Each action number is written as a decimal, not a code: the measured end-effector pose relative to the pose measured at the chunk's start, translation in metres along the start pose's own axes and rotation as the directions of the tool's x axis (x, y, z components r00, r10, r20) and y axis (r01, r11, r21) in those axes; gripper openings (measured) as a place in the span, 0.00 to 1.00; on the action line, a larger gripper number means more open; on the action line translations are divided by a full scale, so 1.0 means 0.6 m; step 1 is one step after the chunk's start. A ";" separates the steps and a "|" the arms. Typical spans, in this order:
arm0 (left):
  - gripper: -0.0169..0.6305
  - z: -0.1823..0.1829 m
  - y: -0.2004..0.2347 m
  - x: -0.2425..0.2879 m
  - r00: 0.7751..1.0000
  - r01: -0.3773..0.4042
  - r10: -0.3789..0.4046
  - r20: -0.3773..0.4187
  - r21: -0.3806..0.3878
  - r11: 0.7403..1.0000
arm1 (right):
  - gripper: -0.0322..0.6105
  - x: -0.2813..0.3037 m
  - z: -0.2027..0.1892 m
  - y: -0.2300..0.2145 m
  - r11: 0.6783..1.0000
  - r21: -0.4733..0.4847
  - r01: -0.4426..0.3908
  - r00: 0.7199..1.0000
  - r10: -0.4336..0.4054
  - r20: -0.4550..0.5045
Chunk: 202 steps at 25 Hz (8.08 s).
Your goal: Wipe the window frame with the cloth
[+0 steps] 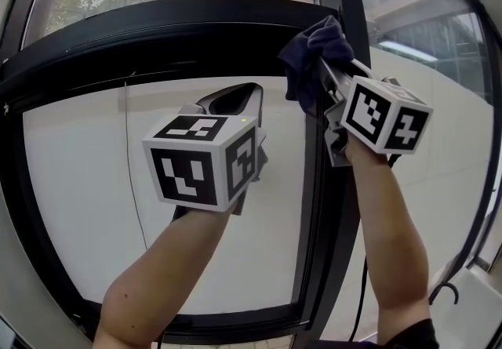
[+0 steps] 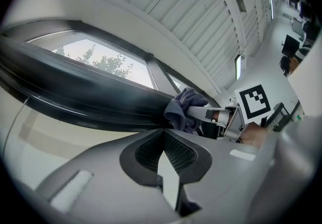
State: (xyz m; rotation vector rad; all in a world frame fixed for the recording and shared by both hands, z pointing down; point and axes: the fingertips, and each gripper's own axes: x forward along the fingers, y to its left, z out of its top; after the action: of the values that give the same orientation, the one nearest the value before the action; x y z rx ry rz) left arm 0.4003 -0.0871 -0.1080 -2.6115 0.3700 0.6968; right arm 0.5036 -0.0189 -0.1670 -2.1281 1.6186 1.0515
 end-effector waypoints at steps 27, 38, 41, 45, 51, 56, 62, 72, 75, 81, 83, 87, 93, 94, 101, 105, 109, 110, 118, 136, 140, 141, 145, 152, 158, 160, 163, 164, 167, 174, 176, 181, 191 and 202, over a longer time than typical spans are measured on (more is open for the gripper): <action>0.02 0.008 -0.091 0.037 0.993 0.107 -0.106 0.055 -0.013 0.994 | 0.24 -0.089 0.051 -0.063 0.998 -0.016 0.064 0.998 -0.063 0.016; 0.02 0.009 -0.084 0.039 0.994 0.091 -0.089 0.056 -0.029 0.995 | 0.24 -0.087 0.033 -0.076 0.996 -0.029 0.081 0.997 -0.081 -0.019; 0.02 0.001 -0.068 0.045 0.996 0.077 -0.077 0.043 -0.001 0.997 | 0.24 -0.064 0.027 -0.076 0.996 -0.025 0.082 0.996 -0.083 -0.016; 0.02 -0.025 -0.049 0.047 0.998 0.069 -0.069 0.015 -0.007 0.998 | 0.24 -0.043 -0.009 -0.079 0.995 -0.038 0.092 0.995 -0.094 -0.043; 0.02 -0.045 -0.041 0.044 0.999 0.045 -0.045 0.003 0.009 0.999 | 0.23 -0.038 -0.030 -0.073 0.994 -0.085 0.065 0.995 -0.071 -0.069; 0.02 -0.061 -0.045 0.043 0.999 0.046 -0.046 0.002 0.007 0.999 | 0.23 -0.045 -0.042 -0.068 0.993 -0.103 0.062 0.994 -0.071 -0.086; 0.02 -0.097 -0.043 0.039 0.998 0.053 -0.054 -0.031 -0.034 0.998 | 0.23 -0.059 -0.064 -0.064 0.995 -0.085 0.058 0.992 -0.067 -0.104; 0.02 -0.135 -0.057 0.019 0.995 0.069 -0.073 -0.067 -0.058 0.996 | 0.23 -0.091 -0.098 -0.057 0.994 -0.084 0.071 0.987 -0.082 -0.136; 0.02 -0.139 -0.058 0.011 0.995 0.071 -0.075 -0.068 -0.058 0.996 | 0.23 -0.099 -0.109 -0.054 0.994 -0.080 0.068 0.986 -0.080 -0.145; 0.02 -0.153 -0.069 -0.004 0.993 0.083 -0.089 -0.076 -0.075 0.994 | 0.23 -0.122 -0.135 -0.047 0.994 -0.079 0.072 0.982 -0.085 -0.170; 0.02 -0.162 -0.075 -0.010 0.992 0.092 -0.099 -0.083 -0.082 0.992 | 0.23 -0.132 -0.147 -0.045 0.994 -0.078 0.074 0.980 -0.087 -0.178; 0.02 -0.180 -0.085 -0.013 0.988 0.106 -0.113 -0.105 -0.074 0.992 | 0.23 -0.148 -0.165 -0.038 0.993 -0.097 0.066 0.979 -0.083 -0.188; 0.02 -0.202 -0.095 -0.020 0.985 0.109 -0.118 -0.126 -0.072 0.991 | 0.23 -0.174 -0.195 -0.032 0.994 -0.086 0.062 0.974 -0.079 -0.213; 0.02 -0.205 -0.096 -0.021 0.985 0.107 -0.116 -0.127 -0.076 0.991 | 0.23 -0.179 -0.199 -0.031 0.995 -0.084 0.061 0.973 -0.078 -0.217; 0.02 -0.225 -0.108 -0.044 0.985 0.102 -0.114 -0.127 -0.096 0.990 | 0.23 -0.213 -0.236 -0.021 0.995 -0.077 0.056 0.966 -0.073 -0.250; 0.02 -0.242 -0.123 -0.051 0.979 0.133 -0.147 -0.143 -0.104 0.986 | 0.23 -0.225 -0.252 -0.017 0.996 -0.072 0.053 0.963 -0.071 -0.261; 0.02 -0.257 -0.129 -0.064 0.980 0.125 -0.137 -0.145 -0.089 0.988 | 0.23 -0.243 -0.271 -0.012 0.997 -0.063 0.049 0.960 -0.065 -0.272; 0.02 -0.262 -0.130 -0.069 0.980 0.122 -0.136 -0.146 -0.098 0.988 | 0.23 -0.248 -0.276 -0.011 0.997 -0.062 0.049 0.959 -0.064 -0.275; 0.02 -0.293 -0.128 -0.103 0.983 0.103 -0.125 -0.136 -0.162 0.981 | 0.23 -0.281 -0.312 0.000 0.997 -0.057 0.061 0.949 -0.076 -0.306; 0.02 -0.387 -0.173 -0.124 0.973 0.125 -0.157 -0.167 -0.188 0.974 | 0.23 -0.352 -0.389 0.025 0.995 -0.033 0.093 0.922 -0.098 -0.374; 0.02 -0.402 -0.179 -0.130 0.971 0.127 -0.165 -0.174 -0.209 0.970 | 0.23 -0.369 -0.409 0.030 0.995 -0.026 0.097 0.914 -0.100 -0.393; 0.02 -0.406 -0.182 -0.131 0.970 0.129 -0.168 -0.176 -0.212 0.969 | 0.23 -0.372 -0.412 0.030 0.995 -0.021 0.099 0.912 -0.099 -0.397; 0.02 -0.427 -0.192 -0.137 0.964 0.137 -0.182 -0.194 -0.222 0.965 | 0.23 -0.386 -0.428 0.032 0.994 -0.029 0.102 0.906 -0.105 -0.411; 0.02 -0.471 -0.202 -0.148 0.955 0.136 -0.190 -0.229 -0.232 0.963 | 0.23 -0.412 -0.455 0.041 0.995 -0.033 0.092 0.891 -0.098 -0.442; 0.02 -0.502 -0.214 -0.157 0.943 0.139 -0.201 -0.265 -0.234 0.962 | 0.23 -0.433 -0.478 0.049 0.994 -0.041 0.100 0.880 -0.108 -0.462; 0.02 -0.510 -0.219 -0.162 0.941 0.147 -0.211 -0.266 -0.240 0.960 | 0.23 -0.441 -0.489 0.052 0.994 -0.040 0.103 0.874 -0.110 -0.473; 0.02 -0.517 -0.229 -0.172 0.938 0.162 -0.225 -0.263 -0.241 0.957 | 0.23 -0.457 -0.508 0.056 0.994 -0.038 0.102 0.868 -0.108 -0.484; 0.02 -0.521 -0.232 -0.176 0.936 0.164 -0.228 -0.267 -0.240 0.957 | 0.23 -0.463 -0.514 0.057 0.994 -0.038 0.103 0.866 -0.108 -0.488; 0.02 -0.536 -0.239 -0.187 0.928 0.169 -0.238 -0.286 -0.244 0.955 | 0.23 -0.478 -0.528 0.063 0.993 -0.036 0.112 0.853 -0.114 -0.509; 0.02 -0.566 -0.257 -0.205 0.916 0.172 -0.253 -0.312 -0.265 0.949 | 0.23 -0.504 -0.556 0.070 0.992 -0.029 0.120 0.842 -0.117 -0.527; 0.02 -0.576 -0.264 -0.213 0.909 0.176 -0.261 -0.324 -0.268 0.947 | 0.23 -0.514 -0.566 0.074 0.992 -0.028 0.124 0.835 -0.120 -0.537; 0.02 -0.612 -0.289 -0.227 0.888 0.182 -0.282 -0.362 -0.286 0.941 | 0.23 -0.536 -0.595 0.079 0.987 0.061 0.150 0.826 -0.091 -0.556; 0.02 -0.673 -0.322 -0.261 0.853 0.166 -0.300 -0.428 -0.322 0.932 | 0.23 -0.599 -0.659 0.098 0.990 0.027 0.137 0.763 -0.088 -0.640; 0.02 -0.728 -0.347 -0.306 0.825 0.120 -0.285 -0.488 -0.341 0.932 | 0.23 -0.662 -0.728 0.116 0.989 0.030 0.142 0.700 -0.079 -0.709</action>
State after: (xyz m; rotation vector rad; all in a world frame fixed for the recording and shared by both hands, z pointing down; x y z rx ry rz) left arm 0.5003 -0.0739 0.3999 -3.0500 0.1346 -0.0743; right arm 0.5620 -0.0184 0.4245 -2.7141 1.7271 0.0717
